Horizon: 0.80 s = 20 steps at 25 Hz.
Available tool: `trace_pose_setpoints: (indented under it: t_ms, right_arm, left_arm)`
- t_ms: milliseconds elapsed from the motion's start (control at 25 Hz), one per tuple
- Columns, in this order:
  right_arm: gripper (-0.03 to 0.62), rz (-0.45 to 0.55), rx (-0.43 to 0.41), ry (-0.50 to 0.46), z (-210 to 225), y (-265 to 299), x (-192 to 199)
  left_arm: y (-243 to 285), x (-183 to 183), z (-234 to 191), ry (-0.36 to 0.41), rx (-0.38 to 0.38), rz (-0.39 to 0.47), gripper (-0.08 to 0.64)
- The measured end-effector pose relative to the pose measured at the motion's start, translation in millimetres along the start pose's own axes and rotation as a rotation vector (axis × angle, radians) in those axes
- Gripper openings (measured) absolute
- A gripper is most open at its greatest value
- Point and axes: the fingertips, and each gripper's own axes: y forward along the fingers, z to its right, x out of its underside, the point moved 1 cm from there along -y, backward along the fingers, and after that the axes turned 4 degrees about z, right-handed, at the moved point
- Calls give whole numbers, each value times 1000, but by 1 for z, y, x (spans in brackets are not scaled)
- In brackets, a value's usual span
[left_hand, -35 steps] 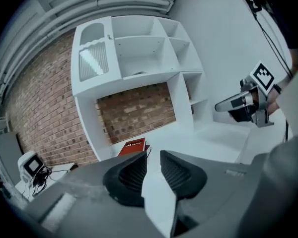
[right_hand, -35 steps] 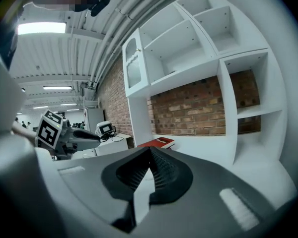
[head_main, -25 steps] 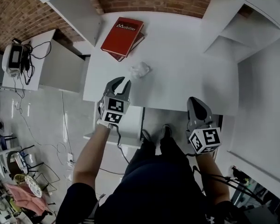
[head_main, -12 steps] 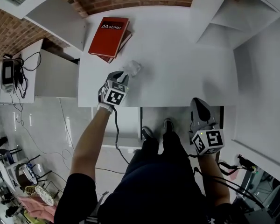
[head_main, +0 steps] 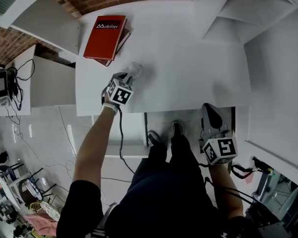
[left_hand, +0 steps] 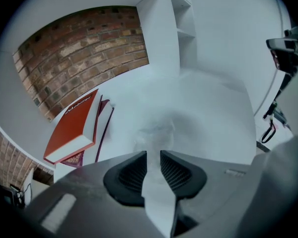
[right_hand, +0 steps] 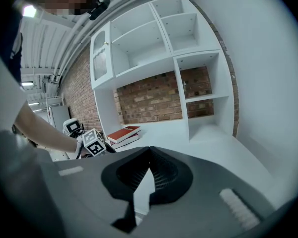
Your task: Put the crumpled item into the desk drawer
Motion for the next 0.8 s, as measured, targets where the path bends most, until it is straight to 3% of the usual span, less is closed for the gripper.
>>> trace_pose_setpoints:
  t_ms: [120,200,480,800]
  right_arm:
    - [3,-3,10,0,2,-1,-2]
    - [3,-6,13,-1,2,-1,-2]
    - [3,-7,0,-7,-1,-2,-2]
    - [3,-6,-41,-21,-8,5,-6]
  left_arm:
    - [5,5,1,6,1,-39,94]
    - [6,6,3,2,5,-52,49]
    - [3,8,4,-18,-15,-48,2]
    - [-31,-9,-2,-43,-61,51,2]
